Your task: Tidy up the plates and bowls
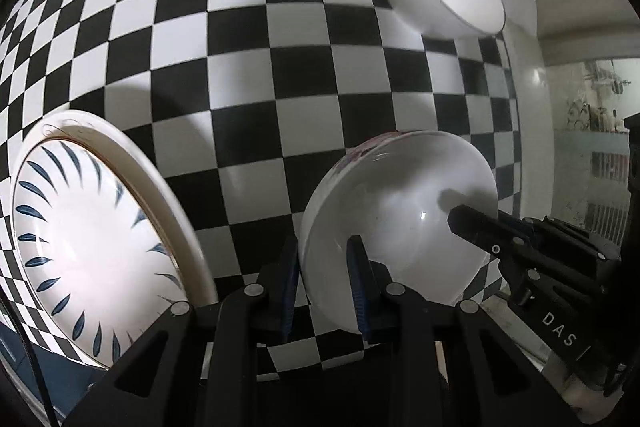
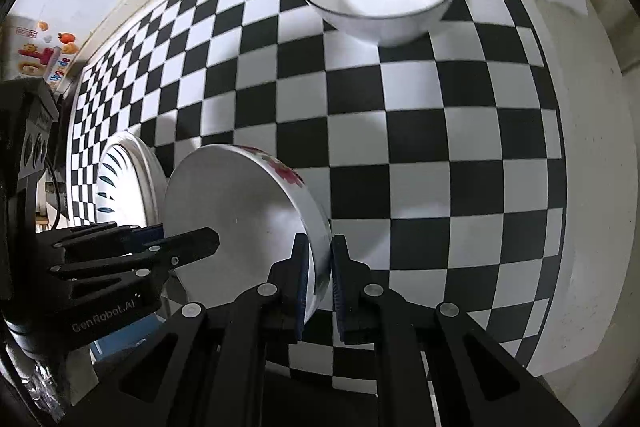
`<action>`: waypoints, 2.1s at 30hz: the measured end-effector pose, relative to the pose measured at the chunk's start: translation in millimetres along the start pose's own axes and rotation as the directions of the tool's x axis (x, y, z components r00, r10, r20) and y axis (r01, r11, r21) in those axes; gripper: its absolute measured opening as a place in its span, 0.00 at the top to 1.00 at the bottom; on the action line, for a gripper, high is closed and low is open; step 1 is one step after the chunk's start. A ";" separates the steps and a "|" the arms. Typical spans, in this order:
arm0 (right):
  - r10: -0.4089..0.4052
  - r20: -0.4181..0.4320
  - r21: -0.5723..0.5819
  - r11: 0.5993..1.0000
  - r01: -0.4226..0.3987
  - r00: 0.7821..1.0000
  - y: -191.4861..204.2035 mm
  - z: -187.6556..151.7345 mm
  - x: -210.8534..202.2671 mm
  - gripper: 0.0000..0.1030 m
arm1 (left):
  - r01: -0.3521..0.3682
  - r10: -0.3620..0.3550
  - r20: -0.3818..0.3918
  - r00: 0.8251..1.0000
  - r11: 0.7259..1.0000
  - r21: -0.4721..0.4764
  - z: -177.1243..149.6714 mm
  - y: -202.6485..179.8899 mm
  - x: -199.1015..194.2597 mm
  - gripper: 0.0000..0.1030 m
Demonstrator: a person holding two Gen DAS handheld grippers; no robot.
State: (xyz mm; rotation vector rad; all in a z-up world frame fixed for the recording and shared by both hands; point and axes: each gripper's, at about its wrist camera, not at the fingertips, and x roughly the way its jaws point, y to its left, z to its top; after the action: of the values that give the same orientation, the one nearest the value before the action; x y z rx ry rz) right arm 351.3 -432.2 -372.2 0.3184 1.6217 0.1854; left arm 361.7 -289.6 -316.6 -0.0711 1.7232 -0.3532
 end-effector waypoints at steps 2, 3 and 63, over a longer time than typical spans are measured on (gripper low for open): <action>-0.002 -0.007 0.002 1.000 0.002 1.000 -2.6 -1.3 4.5 0.88 | -0.009 0.009 -0.010 1.000 1.000 0.002 -0.3 -2.7 4.9 0.79; -0.002 -0.011 0.004 1.000 0.002 1.000 -4.8 -1.8 6.5 0.88 | -0.013 0.013 -0.016 1.000 1.000 0.002 -0.4 -3.7 7.7 0.79; 0.055 0.029 0.195 0.979 -0.060 0.998 -104.5 188.2 11.8 0.90 | 0.050 -0.050 -0.022 0.999 0.999 0.003 212.4 -58.5 20.3 0.87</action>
State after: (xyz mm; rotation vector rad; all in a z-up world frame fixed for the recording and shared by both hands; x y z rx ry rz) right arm 528.1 -541.0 -430.4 0.5178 1.6114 0.0652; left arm 555.4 -391.3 -349.8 -0.1084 1.7442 -0.3958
